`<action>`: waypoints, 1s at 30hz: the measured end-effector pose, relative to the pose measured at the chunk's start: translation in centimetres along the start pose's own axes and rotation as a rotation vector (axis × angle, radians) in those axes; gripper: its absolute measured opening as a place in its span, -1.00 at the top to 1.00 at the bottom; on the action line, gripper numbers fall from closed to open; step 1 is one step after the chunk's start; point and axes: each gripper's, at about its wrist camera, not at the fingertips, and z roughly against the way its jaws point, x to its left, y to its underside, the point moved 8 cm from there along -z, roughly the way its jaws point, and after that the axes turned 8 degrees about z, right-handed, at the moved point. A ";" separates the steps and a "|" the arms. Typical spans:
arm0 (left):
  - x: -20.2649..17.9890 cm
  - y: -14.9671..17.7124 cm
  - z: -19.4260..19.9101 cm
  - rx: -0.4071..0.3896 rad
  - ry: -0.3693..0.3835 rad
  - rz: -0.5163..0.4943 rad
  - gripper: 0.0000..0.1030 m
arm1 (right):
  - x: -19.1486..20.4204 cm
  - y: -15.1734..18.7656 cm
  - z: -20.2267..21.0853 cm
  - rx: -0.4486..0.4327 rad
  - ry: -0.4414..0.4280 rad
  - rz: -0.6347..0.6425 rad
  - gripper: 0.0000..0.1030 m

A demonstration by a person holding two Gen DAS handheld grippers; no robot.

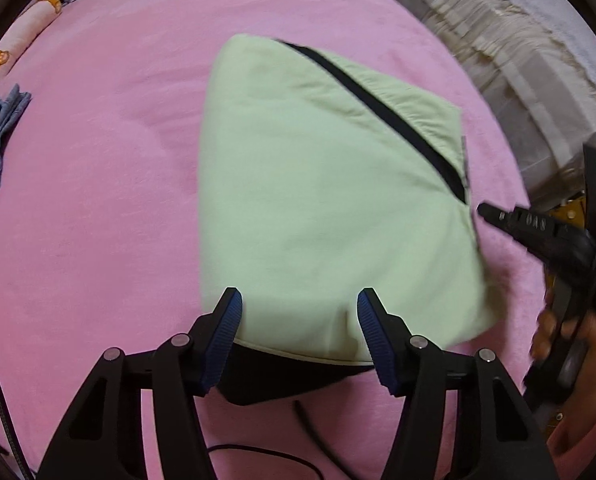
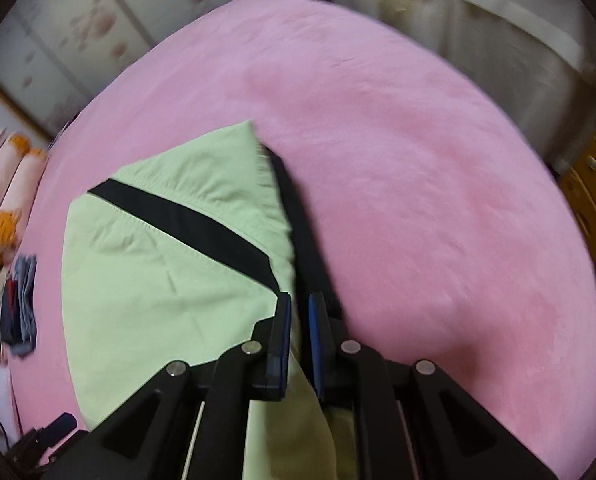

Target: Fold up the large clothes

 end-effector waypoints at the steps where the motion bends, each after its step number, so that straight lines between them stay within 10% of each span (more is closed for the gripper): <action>1: -0.2 0.3 0.0 0.007 0.018 0.003 -0.10 | -0.1 0.6 0.6 -0.005 -0.023 -0.018 0.83; 5: -0.8 1.5 -1.3 0.073 0.092 0.044 0.84 | 2.3 4.3 2.5 0.006 -0.142 -0.032 0.83; 14: -1.0 3.1 -4.7 0.126 0.097 0.079 0.85 | 9.9 10.6 0.7 0.121 -0.365 0.170 0.94; 30: 1.8 2.2 -3.1 0.045 -0.005 0.043 0.92 | 4.1 9.2 0.2 0.053 -0.056 0.342 1.00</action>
